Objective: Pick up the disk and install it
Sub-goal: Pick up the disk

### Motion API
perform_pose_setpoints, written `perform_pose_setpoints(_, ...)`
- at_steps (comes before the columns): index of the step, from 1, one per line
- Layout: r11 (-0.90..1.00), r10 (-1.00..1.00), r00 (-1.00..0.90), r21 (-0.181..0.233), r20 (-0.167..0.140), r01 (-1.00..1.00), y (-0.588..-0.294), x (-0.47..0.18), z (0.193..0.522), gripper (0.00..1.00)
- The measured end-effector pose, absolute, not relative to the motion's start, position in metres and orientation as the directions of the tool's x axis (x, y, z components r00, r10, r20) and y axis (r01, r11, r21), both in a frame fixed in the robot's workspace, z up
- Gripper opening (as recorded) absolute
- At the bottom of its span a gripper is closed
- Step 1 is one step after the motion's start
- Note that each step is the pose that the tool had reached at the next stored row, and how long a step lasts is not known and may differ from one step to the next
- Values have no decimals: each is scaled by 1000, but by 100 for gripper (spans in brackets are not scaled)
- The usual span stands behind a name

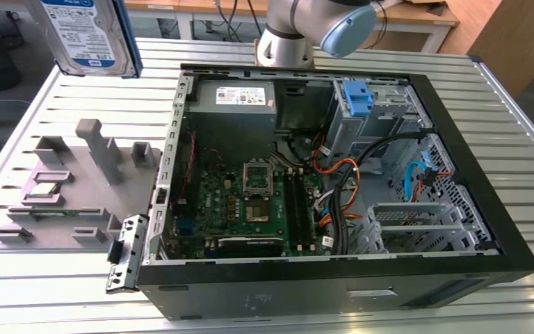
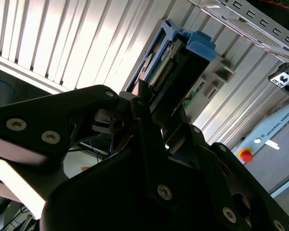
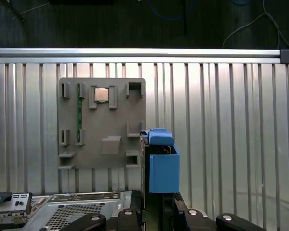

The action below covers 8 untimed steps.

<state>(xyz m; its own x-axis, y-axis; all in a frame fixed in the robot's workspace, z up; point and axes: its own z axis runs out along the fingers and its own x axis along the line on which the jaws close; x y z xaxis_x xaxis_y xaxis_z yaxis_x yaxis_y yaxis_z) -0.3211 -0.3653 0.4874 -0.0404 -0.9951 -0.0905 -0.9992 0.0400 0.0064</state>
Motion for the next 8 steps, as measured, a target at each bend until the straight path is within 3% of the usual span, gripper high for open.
perform_pose_setpoints(8, 40, -995, -40, 6, -91, -999, -365, -308, 487, 35)
